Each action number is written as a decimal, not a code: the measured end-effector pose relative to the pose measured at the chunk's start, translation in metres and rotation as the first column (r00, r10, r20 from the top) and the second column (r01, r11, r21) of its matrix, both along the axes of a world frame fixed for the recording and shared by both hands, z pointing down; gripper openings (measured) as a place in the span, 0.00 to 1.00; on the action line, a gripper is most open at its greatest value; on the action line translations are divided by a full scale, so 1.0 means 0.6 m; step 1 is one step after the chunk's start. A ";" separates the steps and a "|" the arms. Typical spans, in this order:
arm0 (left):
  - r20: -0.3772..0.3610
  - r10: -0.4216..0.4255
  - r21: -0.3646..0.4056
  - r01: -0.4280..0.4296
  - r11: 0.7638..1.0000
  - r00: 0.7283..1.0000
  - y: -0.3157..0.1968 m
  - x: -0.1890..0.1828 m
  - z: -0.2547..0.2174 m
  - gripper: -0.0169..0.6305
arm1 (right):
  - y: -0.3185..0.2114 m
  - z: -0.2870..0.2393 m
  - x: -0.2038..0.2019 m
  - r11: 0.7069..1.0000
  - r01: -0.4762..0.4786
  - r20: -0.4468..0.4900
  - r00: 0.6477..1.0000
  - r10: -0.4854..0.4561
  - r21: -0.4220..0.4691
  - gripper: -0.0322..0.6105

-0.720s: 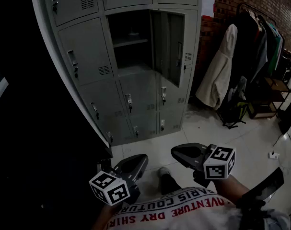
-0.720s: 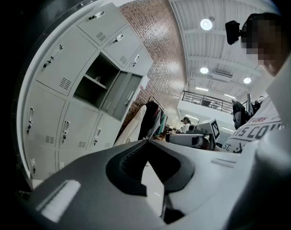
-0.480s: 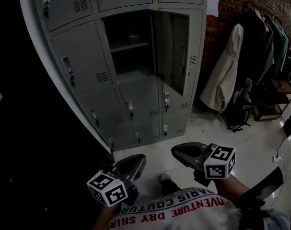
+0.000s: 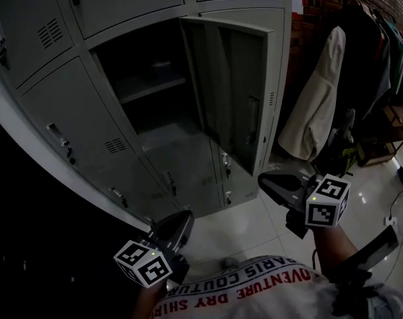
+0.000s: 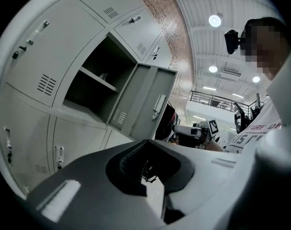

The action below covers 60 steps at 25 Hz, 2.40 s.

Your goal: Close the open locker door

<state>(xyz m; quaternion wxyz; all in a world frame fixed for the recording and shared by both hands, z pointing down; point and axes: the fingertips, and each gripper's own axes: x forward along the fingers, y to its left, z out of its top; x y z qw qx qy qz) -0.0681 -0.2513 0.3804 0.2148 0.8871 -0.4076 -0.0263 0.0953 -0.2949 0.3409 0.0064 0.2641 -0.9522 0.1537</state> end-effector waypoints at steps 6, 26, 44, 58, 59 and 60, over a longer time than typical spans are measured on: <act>0.030 0.020 0.024 -0.021 0.999 0.999 -0.087 0.019 -0.030 0.03 | -0.107 -0.071 0.061 0.991 -0.080 0.020 0.997 0.078 0.109 0.05; 0.055 0.009 0.043 -0.011 0.999 0.998 -0.123 0.020 -0.049 0.03 | -0.181 -0.128 0.048 0.968 -0.088 -0.021 0.995 0.096 0.235 0.05; 0.094 -0.071 0.079 0.064 0.995 0.993 -0.152 -0.049 -0.053 0.03 | -0.133 -0.091 -0.173 0.941 0.259 -0.068 0.966 -0.250 0.217 0.05; 0.072 -0.237 0.089 0.230 0.969 0.969 -0.158 -0.182 -0.079 0.03 | -0.208 -0.093 -0.388 0.886 0.376 -0.089 0.926 -0.366 0.272 0.05; 0.071 -0.242 0.089 0.235 0.968 0.968 -0.159 -0.189 -0.079 0.03 | -0.218 -0.094 -0.400 0.886 0.372 -0.096 0.928 -0.360 0.276 0.05; 0.071 -0.246 0.089 0.240 0.967 0.967 -0.160 -0.196 -0.079 0.03 | -0.228 -0.093 -0.411 0.887 0.366 -0.107 0.931 -0.350 0.282 0.05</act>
